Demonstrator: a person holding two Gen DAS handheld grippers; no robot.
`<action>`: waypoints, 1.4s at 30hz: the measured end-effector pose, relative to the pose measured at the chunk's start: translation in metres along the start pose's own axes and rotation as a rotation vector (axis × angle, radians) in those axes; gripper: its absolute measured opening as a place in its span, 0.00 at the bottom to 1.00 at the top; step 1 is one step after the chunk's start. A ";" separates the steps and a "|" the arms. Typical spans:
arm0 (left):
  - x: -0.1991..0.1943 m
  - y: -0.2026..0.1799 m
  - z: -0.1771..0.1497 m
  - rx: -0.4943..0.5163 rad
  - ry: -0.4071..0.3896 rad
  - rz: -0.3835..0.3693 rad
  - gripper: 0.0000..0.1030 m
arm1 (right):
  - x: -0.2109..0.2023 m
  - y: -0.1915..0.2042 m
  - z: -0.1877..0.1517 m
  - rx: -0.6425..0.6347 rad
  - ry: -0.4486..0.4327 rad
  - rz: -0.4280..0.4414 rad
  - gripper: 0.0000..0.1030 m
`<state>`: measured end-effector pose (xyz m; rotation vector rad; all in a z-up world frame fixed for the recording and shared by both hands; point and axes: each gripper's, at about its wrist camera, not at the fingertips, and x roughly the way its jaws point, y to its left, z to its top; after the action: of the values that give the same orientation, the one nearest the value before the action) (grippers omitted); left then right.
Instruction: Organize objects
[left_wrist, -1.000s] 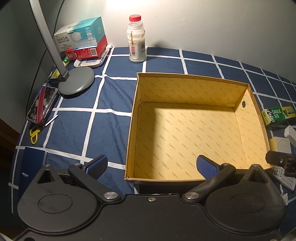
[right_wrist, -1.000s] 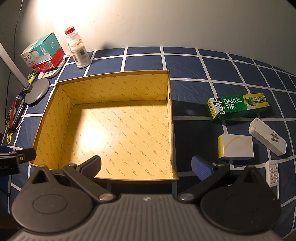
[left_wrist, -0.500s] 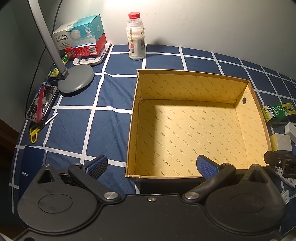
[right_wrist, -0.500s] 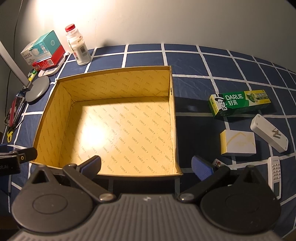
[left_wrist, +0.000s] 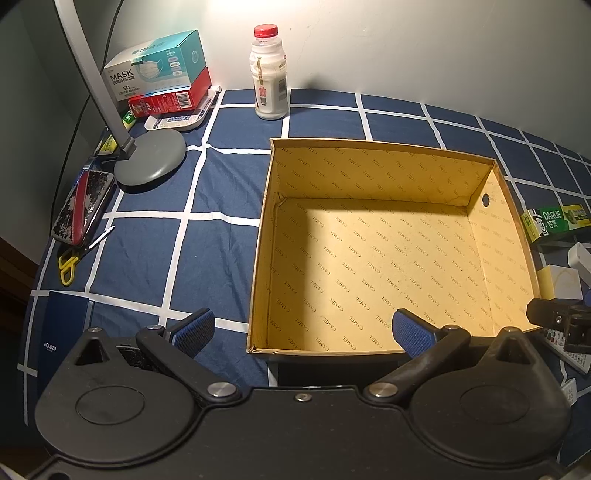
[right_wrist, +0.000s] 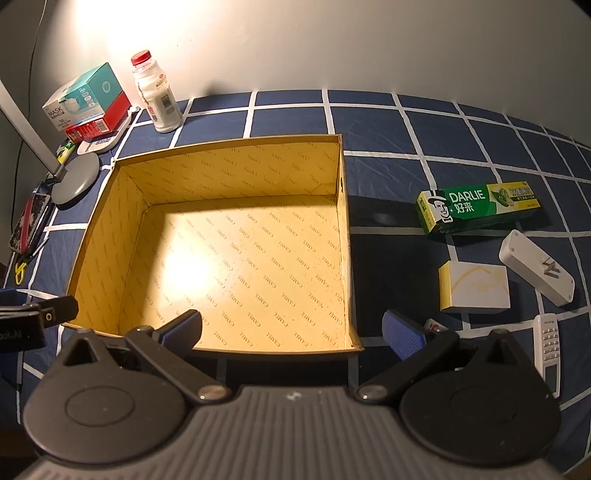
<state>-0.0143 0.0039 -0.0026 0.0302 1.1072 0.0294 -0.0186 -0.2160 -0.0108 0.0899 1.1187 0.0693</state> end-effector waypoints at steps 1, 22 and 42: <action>0.000 0.000 0.000 -0.001 0.001 0.001 1.00 | 0.000 0.000 0.000 0.000 -0.002 0.000 1.00; -0.002 0.000 -0.003 -0.012 0.012 0.008 1.00 | -0.003 -0.001 0.000 -0.006 -0.007 0.012 1.00; 0.001 -0.006 -0.003 -0.006 0.028 0.009 1.00 | -0.004 -0.009 0.002 0.008 -0.007 0.018 1.00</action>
<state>-0.0168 -0.0022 -0.0047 0.0298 1.1351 0.0411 -0.0187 -0.2253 -0.0072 0.1076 1.1110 0.0802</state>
